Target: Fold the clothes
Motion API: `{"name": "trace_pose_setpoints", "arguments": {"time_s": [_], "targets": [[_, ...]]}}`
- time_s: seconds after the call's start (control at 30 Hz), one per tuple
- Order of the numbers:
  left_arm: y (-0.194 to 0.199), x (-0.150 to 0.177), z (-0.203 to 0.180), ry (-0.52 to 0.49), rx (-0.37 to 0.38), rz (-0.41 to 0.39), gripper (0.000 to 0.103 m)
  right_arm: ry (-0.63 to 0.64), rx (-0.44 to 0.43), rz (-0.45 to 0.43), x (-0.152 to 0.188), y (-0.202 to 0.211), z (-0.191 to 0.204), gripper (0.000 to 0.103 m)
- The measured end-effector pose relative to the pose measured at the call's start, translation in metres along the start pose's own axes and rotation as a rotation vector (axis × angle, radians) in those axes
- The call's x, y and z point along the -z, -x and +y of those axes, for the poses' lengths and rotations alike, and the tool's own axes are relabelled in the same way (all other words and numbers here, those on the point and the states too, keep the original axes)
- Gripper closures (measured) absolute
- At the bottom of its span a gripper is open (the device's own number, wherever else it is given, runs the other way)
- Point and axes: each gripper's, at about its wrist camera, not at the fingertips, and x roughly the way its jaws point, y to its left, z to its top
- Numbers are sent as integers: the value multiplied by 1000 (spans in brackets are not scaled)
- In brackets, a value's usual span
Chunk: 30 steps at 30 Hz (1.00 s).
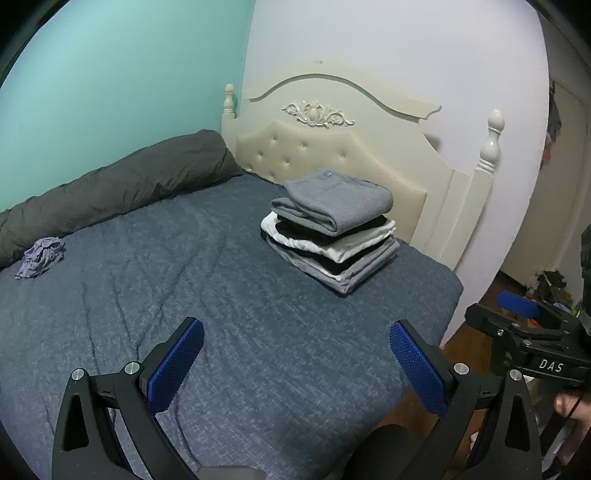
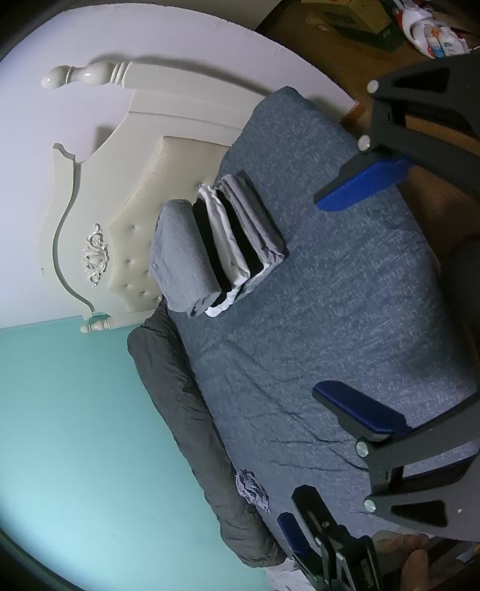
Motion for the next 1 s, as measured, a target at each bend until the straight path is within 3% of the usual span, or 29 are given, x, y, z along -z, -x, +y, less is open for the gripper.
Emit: {"name": "trace_pose_setpoints", "arguments": {"time_s": [1.0], "targets": [[7,8,0,0,13,-7,0,0,8,-9,7,12,5,9]]}}
